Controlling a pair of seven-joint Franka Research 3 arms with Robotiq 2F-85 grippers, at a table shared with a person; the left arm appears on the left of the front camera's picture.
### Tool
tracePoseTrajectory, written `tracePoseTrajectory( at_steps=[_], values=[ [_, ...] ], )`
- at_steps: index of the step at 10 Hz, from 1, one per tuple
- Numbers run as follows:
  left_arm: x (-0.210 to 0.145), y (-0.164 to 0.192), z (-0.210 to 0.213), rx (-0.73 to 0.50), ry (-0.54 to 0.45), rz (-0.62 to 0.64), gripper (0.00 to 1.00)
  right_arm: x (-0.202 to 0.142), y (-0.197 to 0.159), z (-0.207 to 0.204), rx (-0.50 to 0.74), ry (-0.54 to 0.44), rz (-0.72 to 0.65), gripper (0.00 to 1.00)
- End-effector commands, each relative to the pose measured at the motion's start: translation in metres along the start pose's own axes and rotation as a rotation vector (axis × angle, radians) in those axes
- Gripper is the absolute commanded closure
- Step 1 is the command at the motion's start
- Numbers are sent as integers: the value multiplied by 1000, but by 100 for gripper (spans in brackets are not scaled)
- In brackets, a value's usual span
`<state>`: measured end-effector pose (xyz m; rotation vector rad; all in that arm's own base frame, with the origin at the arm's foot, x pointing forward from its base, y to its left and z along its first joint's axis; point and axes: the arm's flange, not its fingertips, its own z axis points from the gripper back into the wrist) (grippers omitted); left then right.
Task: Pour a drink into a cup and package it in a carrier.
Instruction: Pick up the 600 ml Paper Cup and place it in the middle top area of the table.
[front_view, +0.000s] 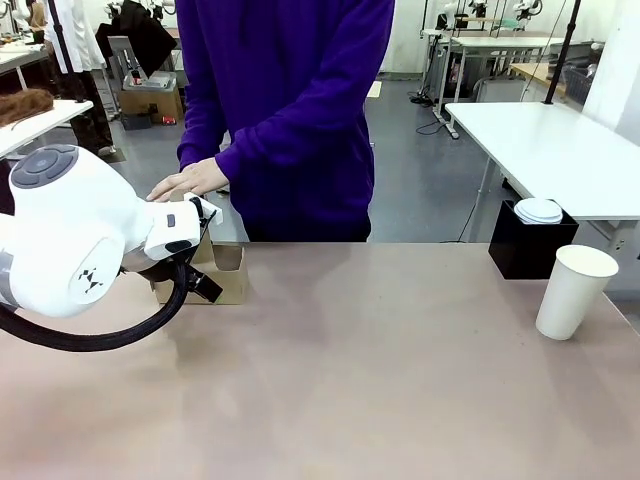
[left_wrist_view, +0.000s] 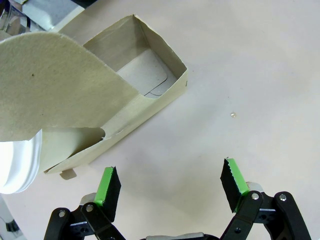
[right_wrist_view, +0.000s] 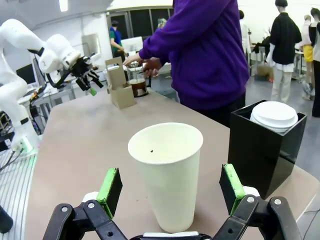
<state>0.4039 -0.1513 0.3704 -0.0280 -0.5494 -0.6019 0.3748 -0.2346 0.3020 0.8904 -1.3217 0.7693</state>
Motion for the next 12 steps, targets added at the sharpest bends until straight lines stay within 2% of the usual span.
tracePoseTrajectory(
  at_steps=[1, 12],
  values=[
    [0, 0, 0, -1, 0, 0, 0, -15, -4, -14, 2, -33, 40, 0],
    [0, 0, 0, -1, 0, 0, 0, -58, -20, -68, -10, -3, -4, 0]
  ],
)
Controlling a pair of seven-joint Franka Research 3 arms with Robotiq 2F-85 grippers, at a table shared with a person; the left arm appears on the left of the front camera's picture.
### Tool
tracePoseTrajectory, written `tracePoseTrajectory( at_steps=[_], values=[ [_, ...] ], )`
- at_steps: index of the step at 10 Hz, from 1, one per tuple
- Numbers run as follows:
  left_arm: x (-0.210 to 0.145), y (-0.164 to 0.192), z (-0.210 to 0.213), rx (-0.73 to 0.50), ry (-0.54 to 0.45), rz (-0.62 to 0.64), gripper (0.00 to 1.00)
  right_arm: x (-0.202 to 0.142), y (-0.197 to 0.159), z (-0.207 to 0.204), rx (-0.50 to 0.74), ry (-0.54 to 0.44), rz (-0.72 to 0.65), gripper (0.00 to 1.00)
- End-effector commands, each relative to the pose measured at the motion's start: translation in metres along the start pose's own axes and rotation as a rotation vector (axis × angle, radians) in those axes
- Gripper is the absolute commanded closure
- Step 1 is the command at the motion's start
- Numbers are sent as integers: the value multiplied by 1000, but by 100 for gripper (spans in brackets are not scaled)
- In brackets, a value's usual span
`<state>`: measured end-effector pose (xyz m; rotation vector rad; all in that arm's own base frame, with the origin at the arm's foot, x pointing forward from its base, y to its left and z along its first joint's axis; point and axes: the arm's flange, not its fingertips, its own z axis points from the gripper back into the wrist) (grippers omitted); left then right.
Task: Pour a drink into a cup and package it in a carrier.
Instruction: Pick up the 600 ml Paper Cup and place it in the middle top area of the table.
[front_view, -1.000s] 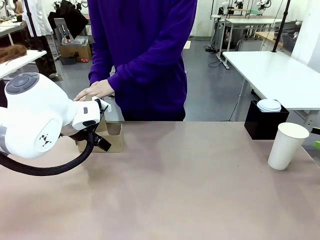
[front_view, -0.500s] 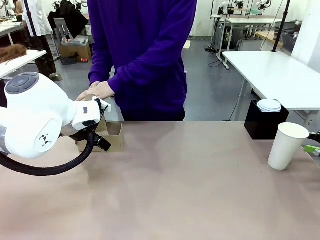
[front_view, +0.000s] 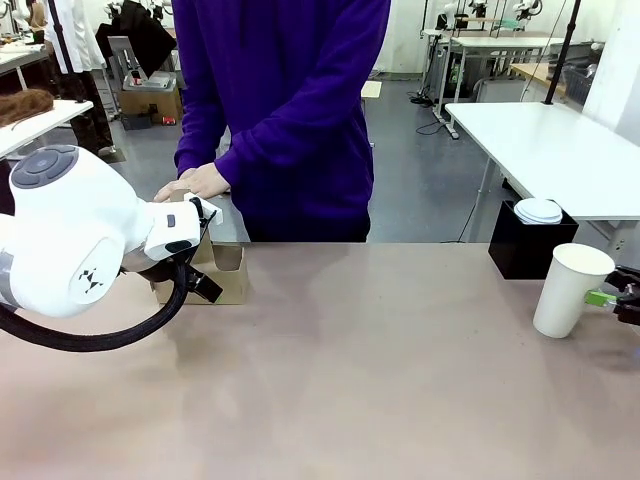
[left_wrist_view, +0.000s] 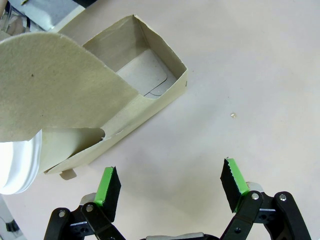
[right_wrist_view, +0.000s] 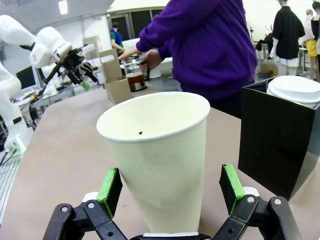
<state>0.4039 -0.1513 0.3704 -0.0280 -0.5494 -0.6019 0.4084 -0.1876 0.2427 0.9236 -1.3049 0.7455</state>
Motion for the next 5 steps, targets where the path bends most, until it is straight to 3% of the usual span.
tracePoseTrajectory(
  at_steps=[1, 5],
  values=[
    [0, 0, 0, -1, 0, 0, 0, -1, -7, -14, -16, 5, 31, 0],
    [0, 0, 0, -1, 0, 0, 0, -2, -6, -38, 28, 21, 20, 0]
  ],
)
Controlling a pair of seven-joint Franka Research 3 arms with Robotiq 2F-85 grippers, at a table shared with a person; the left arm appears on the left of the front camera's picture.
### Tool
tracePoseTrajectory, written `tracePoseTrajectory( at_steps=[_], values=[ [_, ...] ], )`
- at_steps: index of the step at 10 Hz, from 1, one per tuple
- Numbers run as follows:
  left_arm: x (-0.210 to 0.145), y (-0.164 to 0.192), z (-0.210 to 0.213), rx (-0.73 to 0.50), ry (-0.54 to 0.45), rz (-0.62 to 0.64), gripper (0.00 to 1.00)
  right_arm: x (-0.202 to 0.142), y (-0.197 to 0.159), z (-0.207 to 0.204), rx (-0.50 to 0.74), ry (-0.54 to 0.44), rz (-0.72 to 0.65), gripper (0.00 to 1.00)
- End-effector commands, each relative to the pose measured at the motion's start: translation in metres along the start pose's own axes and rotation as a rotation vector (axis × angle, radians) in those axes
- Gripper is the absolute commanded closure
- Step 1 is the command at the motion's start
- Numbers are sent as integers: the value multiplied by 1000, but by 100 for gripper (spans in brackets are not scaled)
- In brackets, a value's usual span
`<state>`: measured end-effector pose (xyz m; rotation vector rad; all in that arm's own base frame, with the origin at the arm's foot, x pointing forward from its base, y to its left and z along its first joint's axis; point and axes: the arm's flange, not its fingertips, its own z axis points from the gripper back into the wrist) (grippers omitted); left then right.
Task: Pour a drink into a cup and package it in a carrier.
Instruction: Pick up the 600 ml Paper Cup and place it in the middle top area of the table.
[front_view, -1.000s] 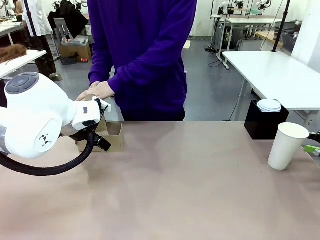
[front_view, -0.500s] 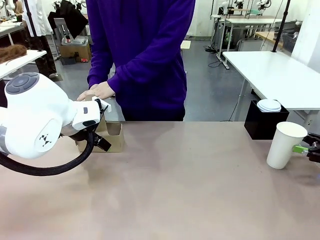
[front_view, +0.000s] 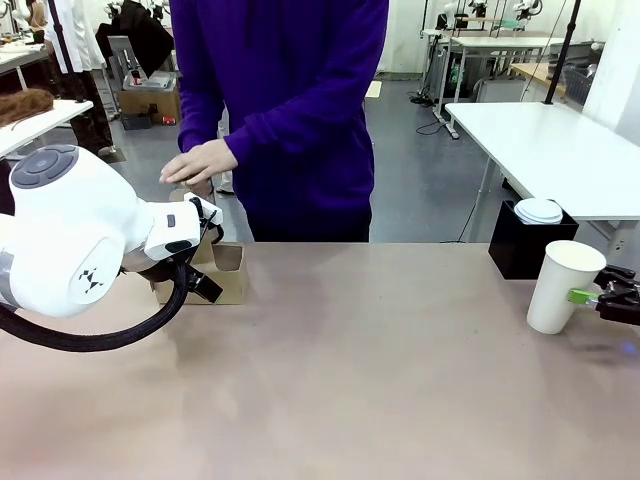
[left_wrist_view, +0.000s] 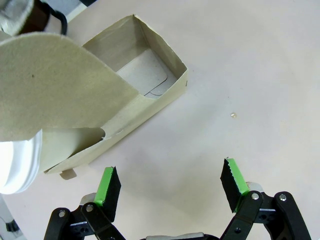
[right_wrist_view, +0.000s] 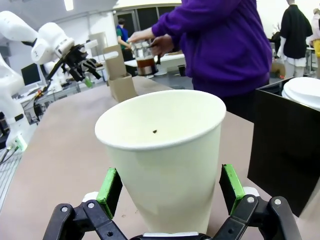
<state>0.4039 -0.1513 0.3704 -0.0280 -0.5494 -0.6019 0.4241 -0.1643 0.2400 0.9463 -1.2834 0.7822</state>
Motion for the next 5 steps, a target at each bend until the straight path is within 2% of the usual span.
tracePoseTrajectory(
  at_steps=[1, 4, 5],
  values=[
    [0, 0, 0, -1, 0, 0, 0, 1, -2, -14, 3, 6, 8, 0],
    [0, 0, 0, -1, 0, 0, 0, 2, -1, -25, 17, -2, 2, 0],
    [0, 0, 0, -1, 0, 0, 0, 1, -3, -25, 27, -7, -20, 20]
  ],
)
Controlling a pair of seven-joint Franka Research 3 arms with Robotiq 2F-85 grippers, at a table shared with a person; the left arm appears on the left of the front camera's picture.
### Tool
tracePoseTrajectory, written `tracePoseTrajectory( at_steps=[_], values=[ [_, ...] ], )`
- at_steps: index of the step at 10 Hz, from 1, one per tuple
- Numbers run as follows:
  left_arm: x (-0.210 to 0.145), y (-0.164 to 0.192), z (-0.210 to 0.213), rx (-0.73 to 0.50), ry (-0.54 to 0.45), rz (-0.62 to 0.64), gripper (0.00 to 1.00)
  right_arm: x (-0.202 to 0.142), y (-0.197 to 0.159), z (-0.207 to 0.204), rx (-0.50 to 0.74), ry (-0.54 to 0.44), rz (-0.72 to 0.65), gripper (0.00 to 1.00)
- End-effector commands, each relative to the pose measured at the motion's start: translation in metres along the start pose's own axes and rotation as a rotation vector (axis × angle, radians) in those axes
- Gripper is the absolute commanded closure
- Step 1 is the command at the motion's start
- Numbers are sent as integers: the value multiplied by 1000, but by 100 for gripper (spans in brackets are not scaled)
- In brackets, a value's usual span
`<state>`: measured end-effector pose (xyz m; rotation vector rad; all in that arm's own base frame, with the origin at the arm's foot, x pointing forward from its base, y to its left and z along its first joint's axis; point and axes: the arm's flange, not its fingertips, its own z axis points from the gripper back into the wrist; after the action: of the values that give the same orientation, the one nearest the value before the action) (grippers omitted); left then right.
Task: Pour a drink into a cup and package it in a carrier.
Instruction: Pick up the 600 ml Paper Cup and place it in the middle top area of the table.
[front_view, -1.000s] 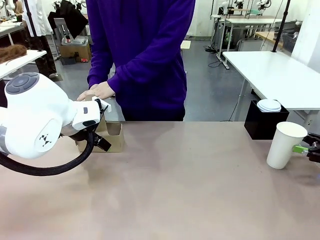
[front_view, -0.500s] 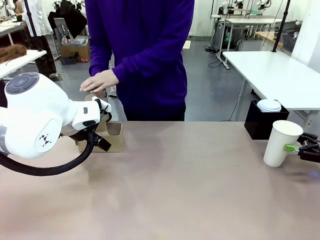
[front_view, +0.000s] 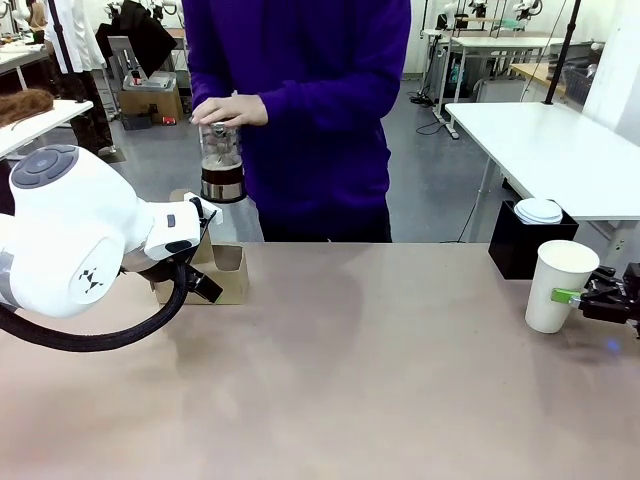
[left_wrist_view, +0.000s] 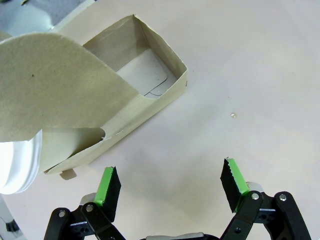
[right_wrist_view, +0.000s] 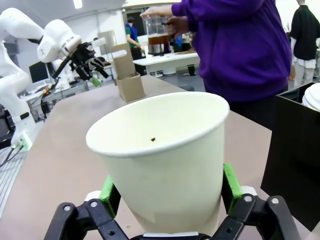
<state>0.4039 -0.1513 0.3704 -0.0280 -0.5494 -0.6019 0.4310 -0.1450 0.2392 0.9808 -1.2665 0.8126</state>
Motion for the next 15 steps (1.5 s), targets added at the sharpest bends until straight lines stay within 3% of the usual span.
tracePoseTrajectory(
  at_steps=[1, 2, 6, 7, 10, 12, 15],
  values=[
    [0, 0, 0, -1, 0, 0, 0, 2, -9, -1, 21, 26, -71, 20],
    [0, 0, 0, -1, 0, 0, 0, 0, 0, 0, 0, 0, 0, 20],
    [0, 0, 0, -1, 0, 0, 0, 0, -2, 1, 2, 3, -14, 20],
    [0, 0, 0, -1, 0, 0, 0, 23, 18, -12, -29, -38, 0, 20],
    [0, 0, 0, -1, 0, 0, 0, 69, 48, -91, -62, -85, -32, 20],
    [0, 0, 0, -1, 0, 0, 0, 79, 55, -144, -67, -115, -82, 20],
    [0, 0, 0, -1, 0, 0, 0, 69, 37, -230, -96, -108, -81, 20]
  ],
)
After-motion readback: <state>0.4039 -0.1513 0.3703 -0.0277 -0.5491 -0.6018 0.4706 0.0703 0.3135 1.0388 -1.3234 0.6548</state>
